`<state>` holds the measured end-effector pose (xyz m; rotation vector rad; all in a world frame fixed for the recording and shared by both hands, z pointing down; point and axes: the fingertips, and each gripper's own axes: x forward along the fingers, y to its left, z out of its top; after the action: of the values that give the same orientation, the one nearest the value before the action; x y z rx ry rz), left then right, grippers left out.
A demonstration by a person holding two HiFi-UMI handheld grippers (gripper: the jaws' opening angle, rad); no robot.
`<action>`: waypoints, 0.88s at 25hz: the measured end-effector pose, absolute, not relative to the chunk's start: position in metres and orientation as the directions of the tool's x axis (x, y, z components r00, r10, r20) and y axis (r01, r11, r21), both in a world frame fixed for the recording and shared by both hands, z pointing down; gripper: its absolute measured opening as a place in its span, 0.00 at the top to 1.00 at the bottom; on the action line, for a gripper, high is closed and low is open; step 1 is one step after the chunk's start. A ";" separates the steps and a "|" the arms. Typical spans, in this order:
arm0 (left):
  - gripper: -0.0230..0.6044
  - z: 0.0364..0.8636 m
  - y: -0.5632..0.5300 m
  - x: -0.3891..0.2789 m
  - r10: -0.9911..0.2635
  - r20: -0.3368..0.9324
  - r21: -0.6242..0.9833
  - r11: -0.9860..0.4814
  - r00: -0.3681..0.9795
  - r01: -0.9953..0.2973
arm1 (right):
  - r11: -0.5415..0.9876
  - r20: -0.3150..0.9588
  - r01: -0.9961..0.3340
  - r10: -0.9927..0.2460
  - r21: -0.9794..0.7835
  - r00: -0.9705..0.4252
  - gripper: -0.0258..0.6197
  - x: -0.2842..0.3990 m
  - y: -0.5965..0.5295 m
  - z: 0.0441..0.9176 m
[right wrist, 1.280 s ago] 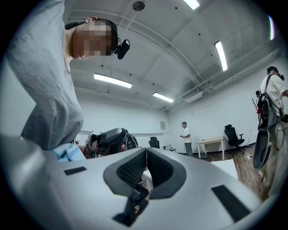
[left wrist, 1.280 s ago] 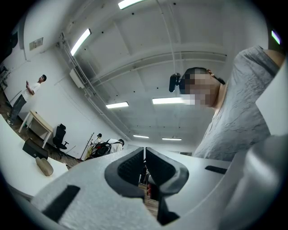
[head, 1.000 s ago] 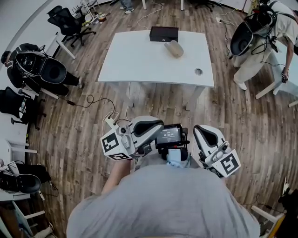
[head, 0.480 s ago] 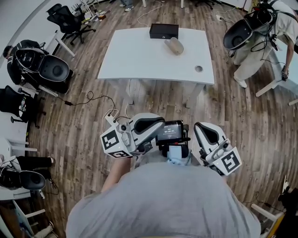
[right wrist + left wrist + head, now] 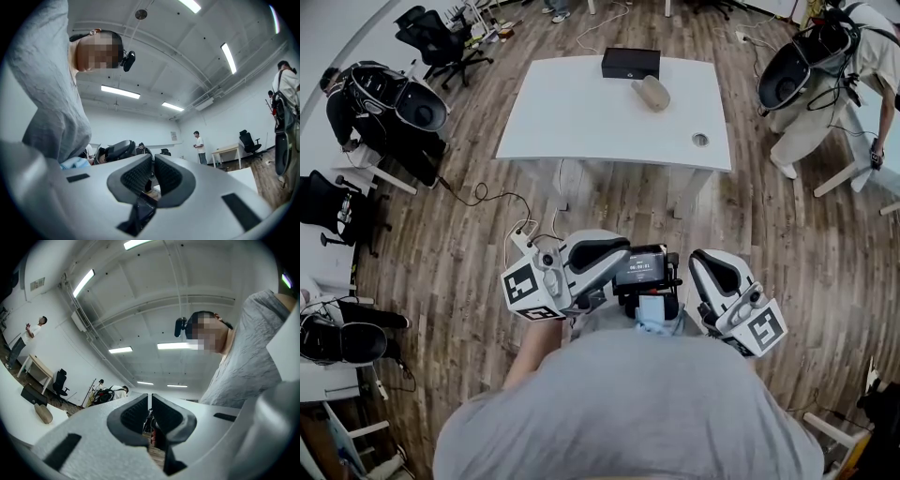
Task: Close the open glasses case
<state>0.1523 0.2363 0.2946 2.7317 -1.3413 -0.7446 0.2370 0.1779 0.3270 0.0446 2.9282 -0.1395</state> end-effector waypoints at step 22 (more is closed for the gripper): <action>0.92 0.307 0.226 0.154 -0.744 -0.390 0.225 -0.648 0.543 -0.727 | 0.995 -0.175 0.025 0.007 -0.101 -0.984 0.91 0.237 0.171 0.340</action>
<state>0.1543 0.2259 0.3074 2.7277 -1.3012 -0.7157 0.2371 0.1706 0.3402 0.0242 2.9620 -0.1526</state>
